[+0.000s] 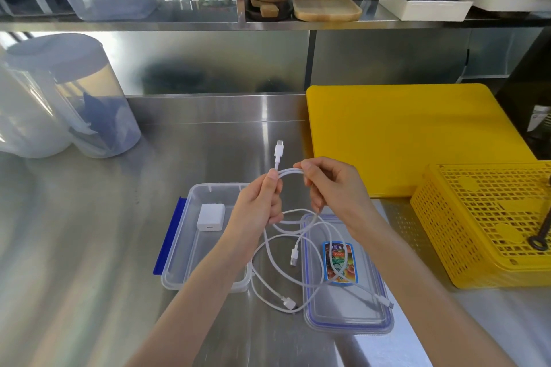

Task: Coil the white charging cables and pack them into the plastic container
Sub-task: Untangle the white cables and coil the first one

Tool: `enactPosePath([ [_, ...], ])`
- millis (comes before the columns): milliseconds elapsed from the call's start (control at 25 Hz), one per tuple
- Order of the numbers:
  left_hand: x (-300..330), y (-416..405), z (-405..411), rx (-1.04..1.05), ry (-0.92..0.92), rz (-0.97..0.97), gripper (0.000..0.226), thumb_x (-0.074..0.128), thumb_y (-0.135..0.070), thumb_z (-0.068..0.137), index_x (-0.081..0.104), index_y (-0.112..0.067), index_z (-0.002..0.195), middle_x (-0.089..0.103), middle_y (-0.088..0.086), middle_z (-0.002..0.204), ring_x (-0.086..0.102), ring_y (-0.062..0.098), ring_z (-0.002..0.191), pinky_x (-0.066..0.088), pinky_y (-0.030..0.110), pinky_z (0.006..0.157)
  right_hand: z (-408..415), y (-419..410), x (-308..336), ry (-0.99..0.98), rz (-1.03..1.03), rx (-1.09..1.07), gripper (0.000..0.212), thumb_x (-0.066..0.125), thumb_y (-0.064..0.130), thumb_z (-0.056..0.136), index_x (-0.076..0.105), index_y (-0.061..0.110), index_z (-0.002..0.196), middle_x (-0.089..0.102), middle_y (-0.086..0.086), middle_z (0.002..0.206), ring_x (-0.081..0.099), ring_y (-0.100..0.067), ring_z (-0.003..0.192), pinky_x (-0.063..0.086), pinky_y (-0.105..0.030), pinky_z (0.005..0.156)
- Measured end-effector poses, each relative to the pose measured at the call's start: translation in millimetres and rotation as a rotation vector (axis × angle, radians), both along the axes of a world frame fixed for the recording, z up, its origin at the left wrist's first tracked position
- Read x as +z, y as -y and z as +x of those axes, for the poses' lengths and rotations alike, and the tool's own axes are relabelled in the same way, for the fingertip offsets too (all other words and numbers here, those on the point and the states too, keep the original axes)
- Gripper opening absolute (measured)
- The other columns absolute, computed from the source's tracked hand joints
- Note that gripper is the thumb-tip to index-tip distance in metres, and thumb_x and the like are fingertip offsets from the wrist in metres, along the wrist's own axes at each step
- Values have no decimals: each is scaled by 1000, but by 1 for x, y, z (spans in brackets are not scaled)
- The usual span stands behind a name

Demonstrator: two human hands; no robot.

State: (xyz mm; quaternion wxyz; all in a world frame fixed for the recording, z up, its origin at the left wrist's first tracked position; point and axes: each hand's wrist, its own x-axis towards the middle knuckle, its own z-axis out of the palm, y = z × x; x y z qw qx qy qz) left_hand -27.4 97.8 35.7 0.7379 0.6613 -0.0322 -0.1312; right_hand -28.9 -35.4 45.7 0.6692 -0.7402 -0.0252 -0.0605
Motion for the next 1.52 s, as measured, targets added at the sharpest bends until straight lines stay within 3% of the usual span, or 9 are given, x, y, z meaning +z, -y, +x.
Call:
enactPosePath([
  [200, -1, -9, 7, -50, 3, -14, 37, 31, -32, 96, 40, -15, 64, 28, -12, 38, 24, 3, 34, 27, 12, 38, 7, 9, -13, -121, 36, 68, 34, 33, 30, 96, 64, 28, 84, 66, 9, 60, 62, -6, 54, 50, -16, 50],
  [400, -7, -16, 9, -46, -36, 44, 39, 30, -34, 96, 39, -16, 63, 29, -11, 38, 26, 4, 35, 30, 12, 38, 17, 26, -78, -321, -762, 119, 27, 39, 22, 94, 54, 11, 114, 59, 1, 95, 54, -9, 80, 43, -16, 68],
  [480, -11, -17, 8, -40, -53, 52, 38, 31, -34, 96, 39, -16, 63, 28, -11, 39, 25, 4, 35, 30, 12, 38, 13, 26, -104, -456, -947, 175, 32, 41, 24, 92, 47, 13, 122, 52, -10, 116, 56, -21, 97, 47, -31, 85],
  [600, -15, -17, 5, -48, -80, 72, 38, 31, -34, 96, 39, -16, 64, 28, -11, 40, 25, 4, 36, 31, 12, 38, 16, 23, -120, -504, -1054, 108, 25, 42, 25, 91, 54, 12, 109, 55, -13, 108, 59, -26, 94, 47, -34, 79],
  [720, -19, -19, 4, -48, -94, 73, 37, 31, -34, 96, 39, -16, 66, 27, -11, 41, 24, 5, 37, 30, 12, 39, 22, 22, -120, -505, -948, 95, 23, 41, 19, 92, 60, 6, 92, 66, -14, 91, 59, -23, 76, 47, -32, 69],
  [1040, -24, -21, 7, -16, -132, 7, 35, 32, -33, 96, 40, -15, 66, 27, -11, 43, 24, 4, 36, 28, 13, 38, 12, 31, -90, -354, -657, 100, 31, 32, 20, 96, 53, 13, 118, 63, 8, 72, 46, 6, 36, 35, -5, 40],
  [1200, -24, -24, 10, 0, -139, -52, 36, 32, -32, 96, 40, -14, 66, 28, -11, 42, 24, 3, 35, 28, 13, 36, 7, 39, -85, -423, -587, 47, 30, 27, 16, 97, 53, 10, 110, 64, 2, 85, 49, -3, 49, 38, -9, 43],
  [1360, -21, -25, 10, -20, -197, -278, 38, 32, -31, 96, 41, -15, 63, 31, -10, 40, 26, 2, 33, 29, 13, 35, -1, 45, -81, -438, -188, -136, 29, 32, 13, 96, 61, 14, 94, 66, -1, 86, 56, -7, 65, 43, -15, 55],
  [1520, -17, -22, 7, -65, -231, -370, 40, 32, -30, 97, 42, -15, 61, 31, -10, 40, 26, 2, 33, 27, 13, 34, -10, 44, -84, -612, 750, -169, 27, 44, 11, 92, 68, 2, 86, 72, -4, 67, 62, -7, 52, 50, -17, 44],
])
